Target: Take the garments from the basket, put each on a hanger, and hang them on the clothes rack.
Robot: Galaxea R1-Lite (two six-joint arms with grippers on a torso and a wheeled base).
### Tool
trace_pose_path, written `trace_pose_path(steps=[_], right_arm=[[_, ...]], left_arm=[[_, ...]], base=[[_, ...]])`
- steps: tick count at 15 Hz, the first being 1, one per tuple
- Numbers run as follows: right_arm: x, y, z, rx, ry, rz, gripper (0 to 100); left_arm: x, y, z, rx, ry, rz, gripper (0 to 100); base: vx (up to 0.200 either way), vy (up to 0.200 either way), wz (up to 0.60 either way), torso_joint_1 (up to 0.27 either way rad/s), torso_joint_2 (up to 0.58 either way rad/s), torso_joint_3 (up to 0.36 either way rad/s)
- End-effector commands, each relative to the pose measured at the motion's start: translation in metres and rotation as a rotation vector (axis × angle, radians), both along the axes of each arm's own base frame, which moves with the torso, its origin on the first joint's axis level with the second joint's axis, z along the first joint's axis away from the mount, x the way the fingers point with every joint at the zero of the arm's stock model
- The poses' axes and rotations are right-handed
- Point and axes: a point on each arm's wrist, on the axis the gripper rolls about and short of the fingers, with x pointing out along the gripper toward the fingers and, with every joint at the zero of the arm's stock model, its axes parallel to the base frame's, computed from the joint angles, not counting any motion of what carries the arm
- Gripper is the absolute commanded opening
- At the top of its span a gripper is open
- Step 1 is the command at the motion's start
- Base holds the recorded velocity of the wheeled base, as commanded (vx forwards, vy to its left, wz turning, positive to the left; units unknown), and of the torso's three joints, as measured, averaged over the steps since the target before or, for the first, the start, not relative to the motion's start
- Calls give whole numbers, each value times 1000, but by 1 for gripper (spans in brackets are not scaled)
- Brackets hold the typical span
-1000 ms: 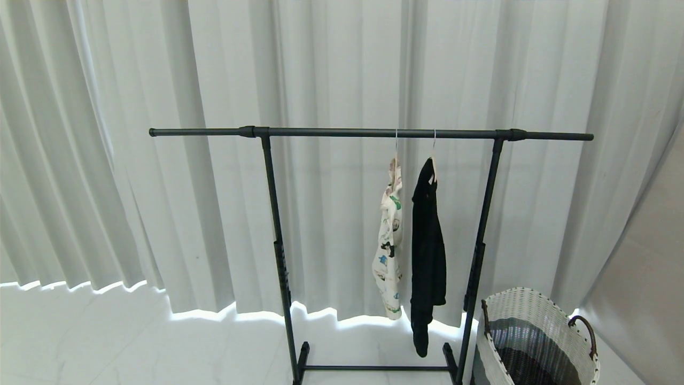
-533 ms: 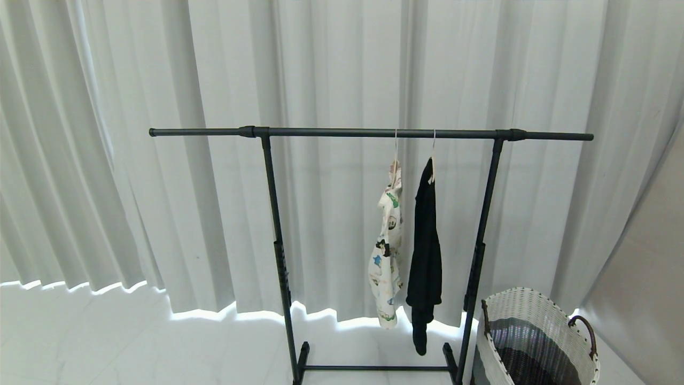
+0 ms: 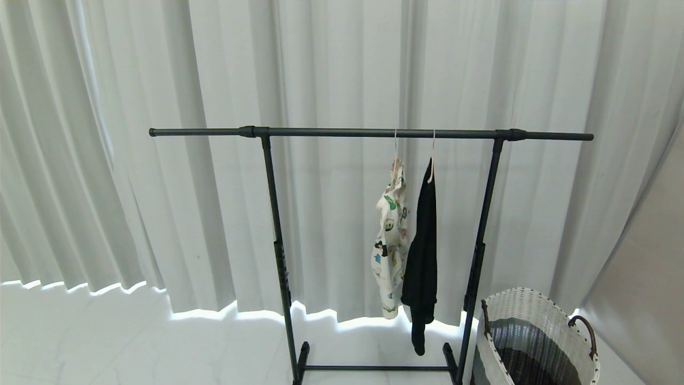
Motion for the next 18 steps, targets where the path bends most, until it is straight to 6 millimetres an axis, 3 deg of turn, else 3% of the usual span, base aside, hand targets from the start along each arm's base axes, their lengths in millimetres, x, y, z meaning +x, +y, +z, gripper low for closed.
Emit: trace_pose_path(steps=[1, 18], right_arm=[[0, 0, 0, -1, -1, 0, 100], [0, 0, 0, -1, -1, 0, 100]], left_arm=[[0, 0, 0, 0, -1, 0, 100], [0, 0, 0, 0, -1, 0, 100]], base=[[0, 0, 0, 0, 0, 0], [0, 0, 0, 0, 0, 0]])
